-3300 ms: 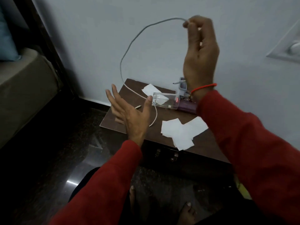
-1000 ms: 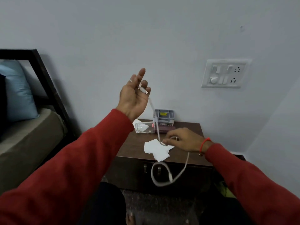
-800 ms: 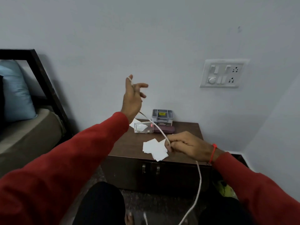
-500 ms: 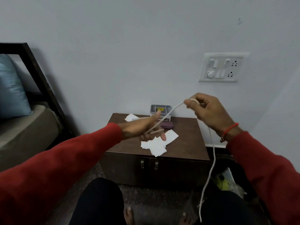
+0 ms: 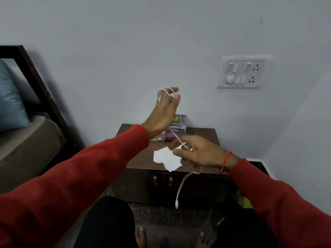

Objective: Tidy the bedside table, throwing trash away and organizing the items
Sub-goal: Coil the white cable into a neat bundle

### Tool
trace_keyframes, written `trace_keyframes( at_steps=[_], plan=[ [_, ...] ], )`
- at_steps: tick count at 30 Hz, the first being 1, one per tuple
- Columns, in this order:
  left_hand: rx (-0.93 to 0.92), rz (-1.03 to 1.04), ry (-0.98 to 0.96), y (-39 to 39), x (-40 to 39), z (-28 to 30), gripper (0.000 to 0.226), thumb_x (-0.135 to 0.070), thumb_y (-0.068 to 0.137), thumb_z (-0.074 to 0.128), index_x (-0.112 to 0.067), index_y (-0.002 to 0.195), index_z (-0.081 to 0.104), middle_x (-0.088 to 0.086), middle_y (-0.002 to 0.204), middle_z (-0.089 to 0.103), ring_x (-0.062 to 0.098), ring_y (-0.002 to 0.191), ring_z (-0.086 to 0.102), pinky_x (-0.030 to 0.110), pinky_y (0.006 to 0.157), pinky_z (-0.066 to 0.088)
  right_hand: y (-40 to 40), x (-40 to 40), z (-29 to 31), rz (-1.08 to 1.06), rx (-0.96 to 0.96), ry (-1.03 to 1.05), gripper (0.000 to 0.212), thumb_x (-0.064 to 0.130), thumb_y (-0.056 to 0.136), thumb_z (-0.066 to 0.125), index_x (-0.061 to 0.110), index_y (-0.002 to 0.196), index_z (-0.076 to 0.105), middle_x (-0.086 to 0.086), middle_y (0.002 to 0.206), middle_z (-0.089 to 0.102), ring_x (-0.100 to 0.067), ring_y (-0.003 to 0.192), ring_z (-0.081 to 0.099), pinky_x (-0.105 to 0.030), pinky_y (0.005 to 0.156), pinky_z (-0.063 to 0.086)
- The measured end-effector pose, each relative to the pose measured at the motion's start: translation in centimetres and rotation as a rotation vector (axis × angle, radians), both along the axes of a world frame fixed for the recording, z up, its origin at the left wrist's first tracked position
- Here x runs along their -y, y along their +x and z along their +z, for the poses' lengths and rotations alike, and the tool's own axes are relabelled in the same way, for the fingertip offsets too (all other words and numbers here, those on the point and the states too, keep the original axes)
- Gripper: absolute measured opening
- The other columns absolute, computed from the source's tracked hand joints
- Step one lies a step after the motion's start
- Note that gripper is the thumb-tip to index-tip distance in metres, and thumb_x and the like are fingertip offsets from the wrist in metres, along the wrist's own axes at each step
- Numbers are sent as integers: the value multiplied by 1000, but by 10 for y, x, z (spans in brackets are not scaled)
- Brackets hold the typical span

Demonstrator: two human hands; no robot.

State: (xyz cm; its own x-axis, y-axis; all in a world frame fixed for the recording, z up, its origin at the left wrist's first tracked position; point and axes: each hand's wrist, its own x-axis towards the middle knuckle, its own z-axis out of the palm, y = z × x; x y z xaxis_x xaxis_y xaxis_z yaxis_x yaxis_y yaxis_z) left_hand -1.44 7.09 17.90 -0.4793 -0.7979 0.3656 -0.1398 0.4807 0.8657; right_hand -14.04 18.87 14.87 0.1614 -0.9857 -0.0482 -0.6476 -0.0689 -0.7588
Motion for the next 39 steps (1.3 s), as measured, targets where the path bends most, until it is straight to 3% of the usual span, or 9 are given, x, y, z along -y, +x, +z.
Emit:
trace_keyframes(
  at_steps=[3,6,13,18,23,27,30,35,39],
  plan=[
    [390,-119,-200,7,-12,-2,71,-59,105,16,-3,105,60,5,93,55,5,78,51,26,81,44,-14,7,18,-139,-165,-253,12,29,93,64,21,94,72,3,80,71,-8,74,67,-32,74,54],
    [590,-314,43,9,-26,5,85,-59,105,7,6,91,60,11,77,52,7,57,44,17,59,42,-36,12,31,-280,-166,-406,5,31,84,74,28,82,72,9,74,71,-4,72,62,-26,72,48],
    [-150,-446,777,2,-29,15,57,-60,106,25,-15,89,57,-2,59,35,10,44,31,20,43,31,-51,24,6,-438,13,-483,17,28,98,59,21,95,74,17,64,62,1,61,55,-15,65,39],
    [-435,-213,669,-15,-22,19,28,-37,109,38,-12,113,51,-3,73,44,11,59,41,27,58,36,-18,15,-33,-213,-2,-100,18,24,101,54,18,113,66,7,64,59,2,47,54,-15,52,41],
    [370,-122,-158,3,-6,-13,73,-68,101,20,-3,109,52,7,91,56,23,82,55,38,82,49,-9,7,-21,-172,-87,-190,18,28,96,55,20,103,69,14,72,68,4,62,63,-25,65,54],
    [744,-379,-28,11,-19,-36,113,-92,76,-7,-6,95,64,9,83,63,22,77,59,36,80,51,-31,5,6,-207,-250,-310,26,47,84,57,29,99,69,3,89,75,-18,88,70,-46,80,55],
    [525,-505,432,7,-27,-39,90,-80,93,5,-10,83,61,-3,60,42,13,54,40,26,56,42,-44,5,16,-305,-294,-343,32,60,74,63,32,88,69,10,75,69,-5,72,63,-40,72,54],
    [82,-605,797,9,-36,-27,54,-54,107,32,-15,81,58,-5,53,28,8,44,26,22,46,23,-49,6,5,-186,207,-264,13,12,96,61,8,96,74,13,60,65,5,55,55,-12,59,41],
    [-224,-705,1049,13,-28,-22,53,-48,108,34,-11,85,66,-10,44,33,3,37,25,18,37,23,-49,10,-30,-207,457,-119,16,12,99,57,14,100,73,-6,68,53,-17,60,45,-27,55,39]
  ],
)
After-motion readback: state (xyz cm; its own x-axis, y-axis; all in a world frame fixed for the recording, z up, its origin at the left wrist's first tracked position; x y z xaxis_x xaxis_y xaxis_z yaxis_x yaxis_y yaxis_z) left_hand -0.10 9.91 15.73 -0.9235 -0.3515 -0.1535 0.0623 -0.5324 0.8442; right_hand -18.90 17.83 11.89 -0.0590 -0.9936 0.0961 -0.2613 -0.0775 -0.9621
